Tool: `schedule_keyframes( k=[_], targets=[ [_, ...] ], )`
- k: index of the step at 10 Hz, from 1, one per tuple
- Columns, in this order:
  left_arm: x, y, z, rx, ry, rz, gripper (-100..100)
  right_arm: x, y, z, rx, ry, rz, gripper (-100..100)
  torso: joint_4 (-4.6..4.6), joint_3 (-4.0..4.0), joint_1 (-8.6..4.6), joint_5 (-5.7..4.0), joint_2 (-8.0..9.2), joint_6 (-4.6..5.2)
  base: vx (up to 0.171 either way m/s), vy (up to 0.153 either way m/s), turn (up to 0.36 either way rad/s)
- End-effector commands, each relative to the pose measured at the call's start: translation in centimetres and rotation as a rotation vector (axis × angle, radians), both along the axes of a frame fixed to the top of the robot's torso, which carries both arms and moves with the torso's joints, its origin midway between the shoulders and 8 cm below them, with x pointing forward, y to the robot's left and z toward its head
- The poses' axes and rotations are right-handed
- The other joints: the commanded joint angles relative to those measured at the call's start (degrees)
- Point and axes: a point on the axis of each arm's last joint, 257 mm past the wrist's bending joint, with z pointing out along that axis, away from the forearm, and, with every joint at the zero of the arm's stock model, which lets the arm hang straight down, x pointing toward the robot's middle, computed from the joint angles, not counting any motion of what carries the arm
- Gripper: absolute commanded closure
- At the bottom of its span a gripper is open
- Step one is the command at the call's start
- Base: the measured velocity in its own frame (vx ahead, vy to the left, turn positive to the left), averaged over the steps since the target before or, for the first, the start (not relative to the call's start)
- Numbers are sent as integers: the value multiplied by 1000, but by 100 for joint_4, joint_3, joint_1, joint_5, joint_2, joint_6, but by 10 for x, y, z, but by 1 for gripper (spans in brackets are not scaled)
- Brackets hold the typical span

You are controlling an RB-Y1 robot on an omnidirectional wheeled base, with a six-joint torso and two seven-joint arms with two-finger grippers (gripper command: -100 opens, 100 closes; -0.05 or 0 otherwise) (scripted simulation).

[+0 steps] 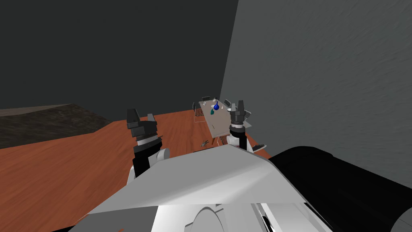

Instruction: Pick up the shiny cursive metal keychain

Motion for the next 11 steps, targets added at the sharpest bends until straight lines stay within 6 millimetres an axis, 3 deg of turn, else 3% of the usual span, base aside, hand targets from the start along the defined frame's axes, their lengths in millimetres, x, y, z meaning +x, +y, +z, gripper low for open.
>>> schedule_keyframes(
  k=[1,4,5,8,11],
  targets=[
    [0,0,0,0,0,0,0,11,-3,-11,-14,45,2,-100,0,0,0,0,0,0,18,41,-18],
    [0,0,0,0,0,0,0,38,-13,-39,-31,153,-2,-100,-5,-11,32,6,-20,0,53,87,-19],
    [0,0,0,0,0,0,0,38,-13,-39,-31,153,-2,-100,-6,-16,33,7,-27,-1,43,66,-7],
    [0,0,0,0,0,0,0,72,-34,-81,-34,304,-19,-100,-5,-13,27,6,-21,0,56,79,-20],
    [0,0,0,0,0,0,0,85,-46,-102,-27,372,-29,-100,-6,-14,29,6,-24,-1,52,72,-13]
  ],
)
